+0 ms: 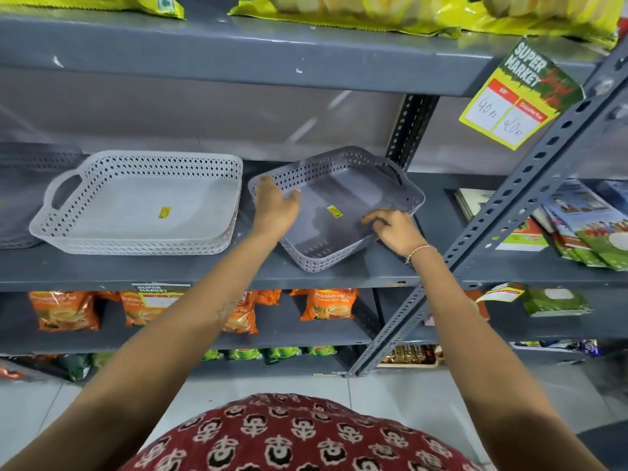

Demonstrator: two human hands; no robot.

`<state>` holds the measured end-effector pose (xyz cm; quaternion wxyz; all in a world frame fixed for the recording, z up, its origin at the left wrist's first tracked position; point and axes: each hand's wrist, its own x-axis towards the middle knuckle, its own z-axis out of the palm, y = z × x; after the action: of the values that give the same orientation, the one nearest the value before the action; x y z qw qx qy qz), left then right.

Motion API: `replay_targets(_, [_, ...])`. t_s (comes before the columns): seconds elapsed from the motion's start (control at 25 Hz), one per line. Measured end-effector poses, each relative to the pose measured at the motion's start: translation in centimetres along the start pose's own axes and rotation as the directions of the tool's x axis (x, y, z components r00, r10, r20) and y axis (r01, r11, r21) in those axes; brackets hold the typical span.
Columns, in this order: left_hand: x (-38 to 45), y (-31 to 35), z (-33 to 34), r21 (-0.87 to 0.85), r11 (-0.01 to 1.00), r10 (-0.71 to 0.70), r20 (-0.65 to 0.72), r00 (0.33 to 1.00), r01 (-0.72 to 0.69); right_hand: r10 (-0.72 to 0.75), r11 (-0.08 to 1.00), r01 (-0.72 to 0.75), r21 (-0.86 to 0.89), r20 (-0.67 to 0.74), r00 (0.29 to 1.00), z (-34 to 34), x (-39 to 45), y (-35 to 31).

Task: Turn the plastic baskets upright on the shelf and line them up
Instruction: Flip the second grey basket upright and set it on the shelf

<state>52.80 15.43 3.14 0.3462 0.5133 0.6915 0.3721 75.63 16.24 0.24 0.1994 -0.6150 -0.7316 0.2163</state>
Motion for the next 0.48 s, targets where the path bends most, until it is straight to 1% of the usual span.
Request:
replay_targets(0.04, [-1.1, 0.7, 1.0, 0.112, 0.984, 0.131, 0.093, 0.987, -0.141, 0.002, 1.000, -0.001, -0.016, 0.058, 0.998, -0.6, -0.1, 0.0])
replay_targets(0.08, [-2.1, 1.1, 2.2, 0.220, 0.942, 0.194, 0.251, 0.948, -0.252, 0.010, 0.998, -0.003, -0.058, 0.117, 0.993, -1.2, 0.0, -0.1])
replay_targets(0.12, [-2.8, 1.1, 3.2, 0.320, 0.882, 0.195, 0.421, 0.886, -0.346, 0.030, 0.994, -0.011, -0.109, 0.173, 0.984, -1.4, 0.0, -0.2])
replay_targets(0.16, [-3.2, 0.9, 4.1, 0.396, 0.818, 0.151, 0.553, 0.819, -0.418, 0.061, 0.987, -0.025, -0.160, 0.221, 0.973, -1.5, 0.0, -0.3])
replay_targets(0.2, [-3.3, 0.5, 4.9, 0.445, 0.765, 0.110, 0.623, 0.775, -0.466, 0.093, 0.977, -0.040, -0.208, 0.255, 0.963, -1.4, 0.0, -0.4])
replay_targets(0.24, [-3.3, 0.2, 5.4, 0.471, 0.731, 0.097, 0.645, 0.758, -0.494, 0.115, 0.969, -0.048, -0.242, 0.269, 0.956, -1.1, 0.0, -0.4])
replay_targets(0.28, [-3.4, 0.1, 5.5, 0.492, 0.704, 0.097, 0.648, 0.756, -0.512, 0.119, 0.965, -0.047, -0.258, 0.268, 0.956, -0.9, 0.0, -0.4])
replay_targets(0.4, [-3.0, -0.1, 4.5, 0.547, 0.650, 0.069, 0.649, 0.758, -0.528, 0.090, 0.965, -0.029, -0.262, 0.227, 0.970, -0.5, -0.4, -1.0])
replay_targets(0.48, [-2.2, -0.6, 2.9, 0.575, 0.607, 0.048, 0.663, 0.747, -0.548, 0.057, 0.962, 0.002, -0.273, 0.206, 0.977, 0.5, -1.1, -2.2])
